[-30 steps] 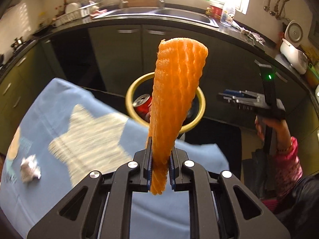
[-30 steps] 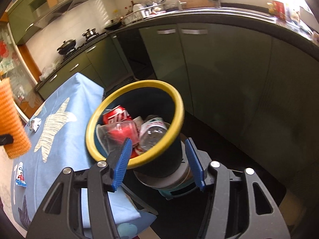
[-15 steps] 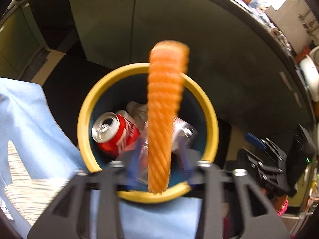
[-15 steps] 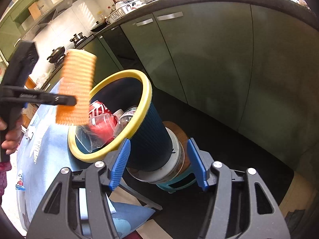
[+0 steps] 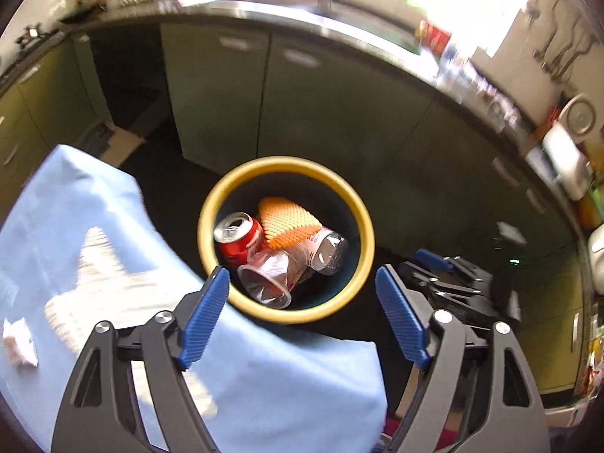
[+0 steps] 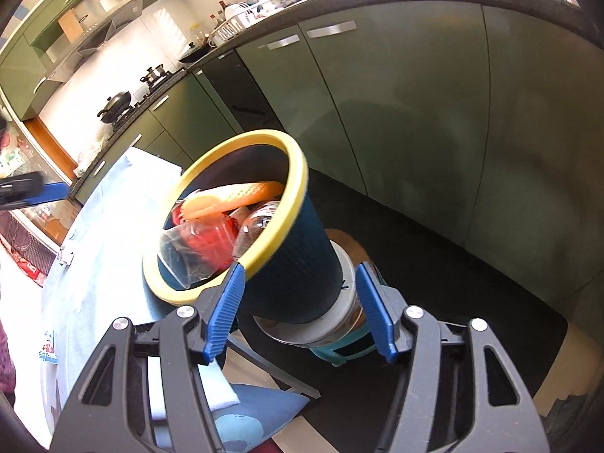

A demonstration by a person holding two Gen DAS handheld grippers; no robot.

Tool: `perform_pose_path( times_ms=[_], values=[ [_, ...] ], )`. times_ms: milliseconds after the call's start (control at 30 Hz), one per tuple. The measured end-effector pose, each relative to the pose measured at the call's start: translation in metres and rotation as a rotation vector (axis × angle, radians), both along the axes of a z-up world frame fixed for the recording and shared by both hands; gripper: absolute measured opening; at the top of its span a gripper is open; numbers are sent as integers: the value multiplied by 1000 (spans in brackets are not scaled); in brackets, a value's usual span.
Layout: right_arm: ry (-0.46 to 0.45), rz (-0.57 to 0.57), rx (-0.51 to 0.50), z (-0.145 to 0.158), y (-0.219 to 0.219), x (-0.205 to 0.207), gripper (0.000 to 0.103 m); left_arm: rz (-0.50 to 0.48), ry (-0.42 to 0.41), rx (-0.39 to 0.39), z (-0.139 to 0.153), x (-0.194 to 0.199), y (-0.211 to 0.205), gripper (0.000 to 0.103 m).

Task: Collect trash
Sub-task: 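Move the right gripper to the white milk-tea tube pouch and grasp it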

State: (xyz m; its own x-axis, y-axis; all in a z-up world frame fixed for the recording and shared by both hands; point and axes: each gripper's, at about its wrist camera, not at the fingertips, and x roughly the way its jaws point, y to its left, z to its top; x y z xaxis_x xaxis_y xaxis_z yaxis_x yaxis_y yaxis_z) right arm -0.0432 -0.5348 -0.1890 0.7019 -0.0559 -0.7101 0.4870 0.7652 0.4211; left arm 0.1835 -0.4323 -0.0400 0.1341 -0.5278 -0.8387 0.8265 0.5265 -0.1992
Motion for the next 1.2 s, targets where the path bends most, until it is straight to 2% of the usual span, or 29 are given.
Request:
perform_pose_path(
  times_ms=[133,300,367,533,667,800,933,1100,1200],
  values=[
    [4,28,-30,10,14,7,60,74,-67,-79,26,-18,62,90],
    [9,92,-61,23,38,22,63,223,-194,-130,44,-42,146,98],
    [13,140,-79,31,53,32,63,301,-240,-151,48,-53,184,98],
    [5,277,-143,56,99,69,64,491,-319,-180,42,-72,283,98],
    [-14,428,-187,78,150,108,67,664,-372,-158,28,-79,360,98],
    [-34,631,-194,94,220,148,67,816,-381,-102,11,-75,419,98],
    [-39,832,-187,103,298,176,67,906,-334,-108,-9,-70,464,98],
    [-1,1087,-262,101,395,182,67,935,-319,-102,-26,-68,488,98],
    [45,1140,-339,89,426,182,67,924,-299,-114,-33,-66,489,98]
  ],
)
